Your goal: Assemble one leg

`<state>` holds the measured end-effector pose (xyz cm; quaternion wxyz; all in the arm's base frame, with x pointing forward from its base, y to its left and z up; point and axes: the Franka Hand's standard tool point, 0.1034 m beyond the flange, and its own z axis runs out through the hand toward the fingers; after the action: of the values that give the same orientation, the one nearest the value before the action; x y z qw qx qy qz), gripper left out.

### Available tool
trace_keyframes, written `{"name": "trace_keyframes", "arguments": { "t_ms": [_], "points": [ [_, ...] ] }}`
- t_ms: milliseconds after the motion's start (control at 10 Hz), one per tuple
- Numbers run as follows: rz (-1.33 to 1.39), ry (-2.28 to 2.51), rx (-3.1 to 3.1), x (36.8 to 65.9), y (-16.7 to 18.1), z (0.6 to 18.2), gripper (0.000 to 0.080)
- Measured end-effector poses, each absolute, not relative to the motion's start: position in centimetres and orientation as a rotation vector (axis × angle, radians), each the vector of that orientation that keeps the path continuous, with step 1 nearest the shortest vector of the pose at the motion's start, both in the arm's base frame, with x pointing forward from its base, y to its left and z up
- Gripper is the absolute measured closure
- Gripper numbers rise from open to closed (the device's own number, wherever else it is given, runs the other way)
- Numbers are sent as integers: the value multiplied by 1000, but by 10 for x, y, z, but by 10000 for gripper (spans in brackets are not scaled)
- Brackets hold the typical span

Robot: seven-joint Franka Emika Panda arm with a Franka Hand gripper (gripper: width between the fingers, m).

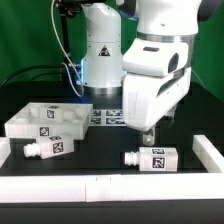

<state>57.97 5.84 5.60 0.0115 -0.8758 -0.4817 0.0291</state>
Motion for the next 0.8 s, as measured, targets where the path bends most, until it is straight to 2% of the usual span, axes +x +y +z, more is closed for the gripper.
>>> {"name": "trace_keyframes", "arguments": {
  "t_ms": [200, 600, 800],
  "points": [
    [-16, -1686, -2653, 590, 52, 48, 150],
    [-37, -1715, -2627, 583, 55, 19, 150],
    [-31, -1711, -2627, 582, 54, 16, 150]
  ]
}}
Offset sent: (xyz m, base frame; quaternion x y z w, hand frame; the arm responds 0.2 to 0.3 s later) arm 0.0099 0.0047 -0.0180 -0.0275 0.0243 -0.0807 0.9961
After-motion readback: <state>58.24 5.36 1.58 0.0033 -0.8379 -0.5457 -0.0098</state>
